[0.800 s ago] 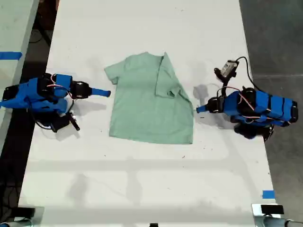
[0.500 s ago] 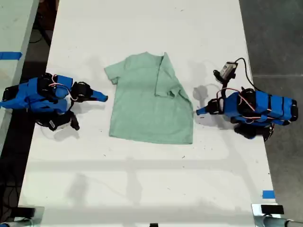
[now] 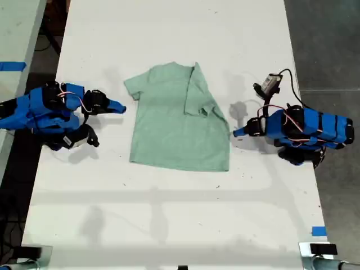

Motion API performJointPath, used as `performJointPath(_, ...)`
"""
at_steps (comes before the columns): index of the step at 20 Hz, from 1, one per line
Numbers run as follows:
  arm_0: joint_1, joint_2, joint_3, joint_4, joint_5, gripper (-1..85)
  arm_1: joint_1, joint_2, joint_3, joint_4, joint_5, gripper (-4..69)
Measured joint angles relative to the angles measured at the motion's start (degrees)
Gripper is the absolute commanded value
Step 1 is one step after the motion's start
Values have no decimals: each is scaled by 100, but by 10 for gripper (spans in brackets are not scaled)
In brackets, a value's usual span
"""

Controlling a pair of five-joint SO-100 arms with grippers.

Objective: Fold t shirt

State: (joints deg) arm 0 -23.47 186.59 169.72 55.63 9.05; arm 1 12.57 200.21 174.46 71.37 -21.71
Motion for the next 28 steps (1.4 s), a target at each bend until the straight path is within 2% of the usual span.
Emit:
performJointPath(1,-431,-1178,-932,299,439,317,0,0,0,0,0,12)
performJointPath(2,-914,-2461,-1942,642,984,340,0,0,0,0,9,12)
performJointPath(4,-1837,-5098,-3832,861,2109,300,0,0,0,0,9,12)
performJointPath(7,-2663,-7462,-5133,773,3032,272,0,0,0,0,9,12)
performJointPath(11,-2918,-8271,-5555,650,3270,310,0,0,0,0,9,12)
performJointPath(13,-3076,-8358,-5607,606,3349,253,0,0,0,0,9,12)
performJointPath(18,-3621,-9035,-5616,545,3437,247,-9,0,0,0,9,12)
performJointPath(22,-3604,-9703,-5906,606,3551,149,-18,0,0,0,9,12)
performJointPath(24,-3568,-10028,-6354,580,3498,18,-18,0,0,0,9,12)
performJointPath(28,-3533,-10459,-6847,800,3252,-1,-44,0,0,0,9,12)
